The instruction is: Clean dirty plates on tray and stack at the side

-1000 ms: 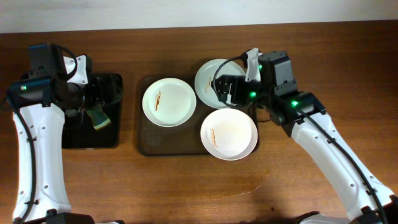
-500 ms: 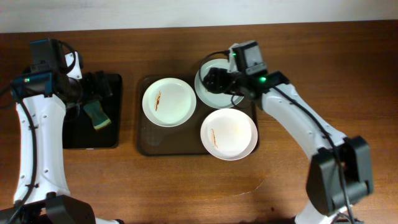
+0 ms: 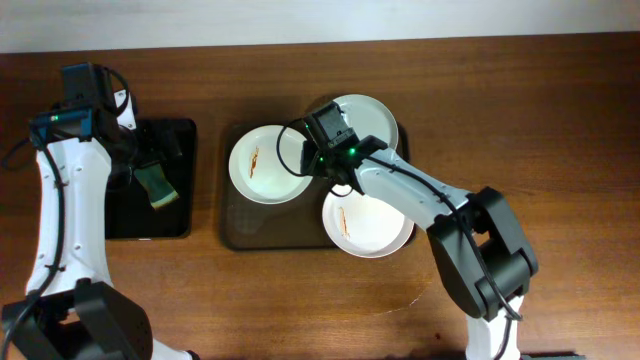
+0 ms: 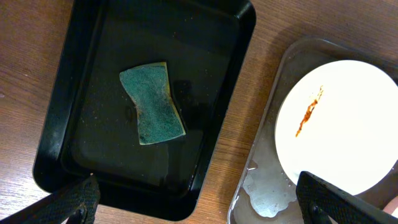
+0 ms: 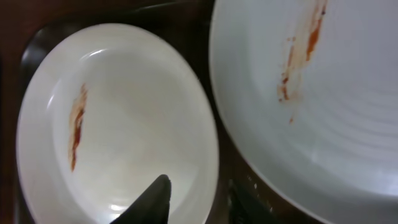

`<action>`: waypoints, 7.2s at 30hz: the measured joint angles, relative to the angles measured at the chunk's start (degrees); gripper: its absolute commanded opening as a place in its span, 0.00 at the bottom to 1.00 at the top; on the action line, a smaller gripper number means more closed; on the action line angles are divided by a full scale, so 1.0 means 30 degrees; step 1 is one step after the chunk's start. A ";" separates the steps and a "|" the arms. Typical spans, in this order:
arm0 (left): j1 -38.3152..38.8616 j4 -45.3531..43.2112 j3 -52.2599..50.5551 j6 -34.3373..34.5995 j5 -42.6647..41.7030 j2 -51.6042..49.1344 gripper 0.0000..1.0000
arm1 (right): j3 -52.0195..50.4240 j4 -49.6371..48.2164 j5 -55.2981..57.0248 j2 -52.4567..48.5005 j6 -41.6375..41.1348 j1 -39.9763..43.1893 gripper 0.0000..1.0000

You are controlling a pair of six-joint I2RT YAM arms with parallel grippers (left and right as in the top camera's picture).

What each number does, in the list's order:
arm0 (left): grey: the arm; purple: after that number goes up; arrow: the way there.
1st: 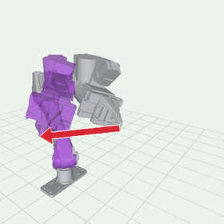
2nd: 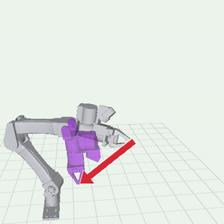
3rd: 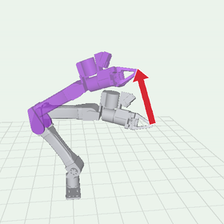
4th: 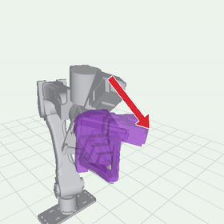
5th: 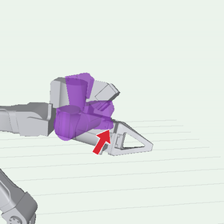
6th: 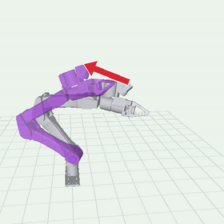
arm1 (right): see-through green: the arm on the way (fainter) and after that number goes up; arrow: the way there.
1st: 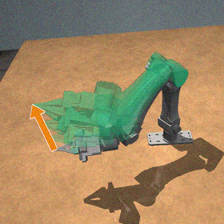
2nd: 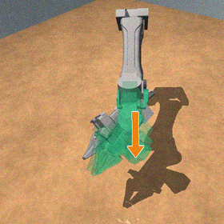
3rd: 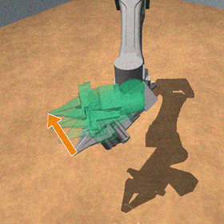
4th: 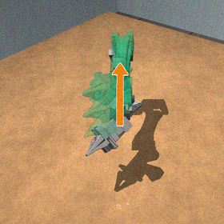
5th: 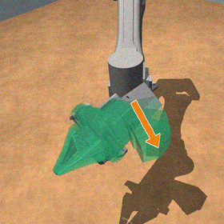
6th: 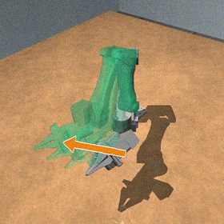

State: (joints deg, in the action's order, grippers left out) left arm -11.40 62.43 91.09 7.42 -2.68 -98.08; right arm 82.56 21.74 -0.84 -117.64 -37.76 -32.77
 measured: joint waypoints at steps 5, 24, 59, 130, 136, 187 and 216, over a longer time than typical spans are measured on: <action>0.0000 0.0036 0.0000 0.0000 0.0000 0.0000 0.99 | 0.0007 -0.0262 0.0255 -0.0525 -0.0386 -0.0007 0.29; 0.0000 0.1399 0.0007 0.0168 0.0262 -0.0401 0.52 | 0.0306 -0.0270 -0.0313 -0.1916 -0.1501 -0.0466 0.04; -0.0692 0.0197 0.1698 0.0692 0.1049 -0.7737 0.01 | 0.0408 0.0022 -0.0838 -0.1916 -0.1494 -0.0466 0.04; 0.5530 -1.1999 -0.5260 -0.1953 -0.3942 -0.5020 0.00 | 0.0408 0.0109 -0.2703 -0.1989 -0.1348 0.0000 0.04; 0.6652 -1.0535 -0.5676 -0.1953 -0.3956 -0.5574 0.01 | 0.0408 0.0182 -0.2849 -0.1989 -0.1319 0.0000 0.04; 0.4167 0.1275 0.5027 -0.1107 -0.4736 -0.7927 0.01 | 0.0408 0.8007 0.3169 0.5304 0.1151 -0.0007 0.04; 0.4167 0.0546 0.5020 -0.1100 -0.4736 -0.7927 0.01 | 0.0408 0.5151 2.8778 0.5464 0.6550 -0.9712 0.04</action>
State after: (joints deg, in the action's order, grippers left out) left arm 1.10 64.07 106.15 4.12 -16.88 -121.86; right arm 83.79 37.19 85.49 -101.25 -18.11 -61.91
